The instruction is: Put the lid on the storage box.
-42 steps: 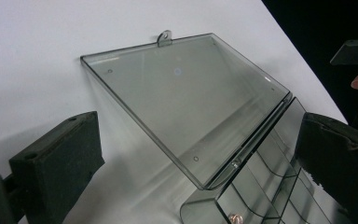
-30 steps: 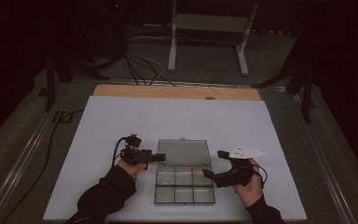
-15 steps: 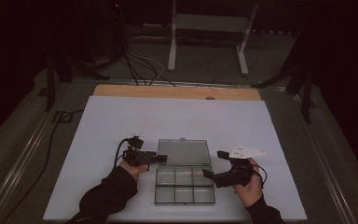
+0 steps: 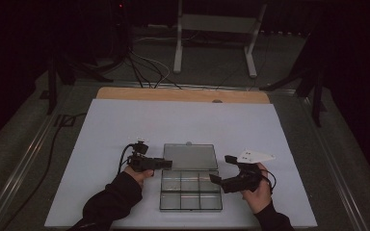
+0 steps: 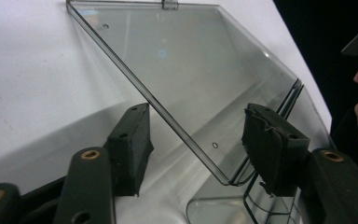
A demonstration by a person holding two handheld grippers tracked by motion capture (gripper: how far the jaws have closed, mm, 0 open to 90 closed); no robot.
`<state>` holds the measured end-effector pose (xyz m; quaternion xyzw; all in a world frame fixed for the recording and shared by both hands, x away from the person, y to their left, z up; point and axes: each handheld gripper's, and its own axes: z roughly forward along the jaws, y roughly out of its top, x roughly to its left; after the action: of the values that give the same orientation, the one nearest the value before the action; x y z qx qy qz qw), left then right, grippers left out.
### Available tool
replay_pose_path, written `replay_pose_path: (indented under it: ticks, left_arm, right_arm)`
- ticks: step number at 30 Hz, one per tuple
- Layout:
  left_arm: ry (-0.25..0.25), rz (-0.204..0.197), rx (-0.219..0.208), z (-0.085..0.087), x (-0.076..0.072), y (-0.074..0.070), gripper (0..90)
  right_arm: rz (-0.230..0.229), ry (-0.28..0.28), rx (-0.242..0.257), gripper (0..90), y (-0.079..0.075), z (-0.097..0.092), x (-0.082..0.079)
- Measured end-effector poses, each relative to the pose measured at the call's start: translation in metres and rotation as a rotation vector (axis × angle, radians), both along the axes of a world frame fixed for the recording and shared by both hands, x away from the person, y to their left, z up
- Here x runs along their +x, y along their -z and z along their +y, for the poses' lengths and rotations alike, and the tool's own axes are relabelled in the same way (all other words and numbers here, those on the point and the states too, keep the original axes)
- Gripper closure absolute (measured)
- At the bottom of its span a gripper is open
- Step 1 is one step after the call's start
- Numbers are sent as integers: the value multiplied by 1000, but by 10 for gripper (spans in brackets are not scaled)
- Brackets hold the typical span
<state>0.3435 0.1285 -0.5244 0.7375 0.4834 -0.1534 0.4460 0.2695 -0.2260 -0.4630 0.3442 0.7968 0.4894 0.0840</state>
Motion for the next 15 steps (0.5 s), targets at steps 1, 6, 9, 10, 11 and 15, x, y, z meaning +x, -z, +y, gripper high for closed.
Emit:
replay_pose_path:
  ticks: [1, 6, 9, 10, 11, 15]
  left_arm:
    - [0, -1, -2, 0, 0, 0, 468]
    - [0, -5, -2, 0, 0, 0, 485]
    - [1, -20, -4, 0, -1, -2, 518]
    - [2, -24, -5, 0, -1, -2, 529]
    - [5, -28, -5, 1, -1, -2, 533]
    - [7, -28, -21, 1, -1, -2, 551]
  right_arm:
    - [0, 1, 2, 40, 0, 0, 0]
    - [2, 3, 1, 40, 0, -1, 0]
    - [0, 2, 1, 40, 0, 0, 0]
    - [0, 2, 1, 40, 0, 0, 0]
    - [0, 2, 2, 40, 0, -1, 0]
    - [0, 4, 1, 40, -1, -1, 0]
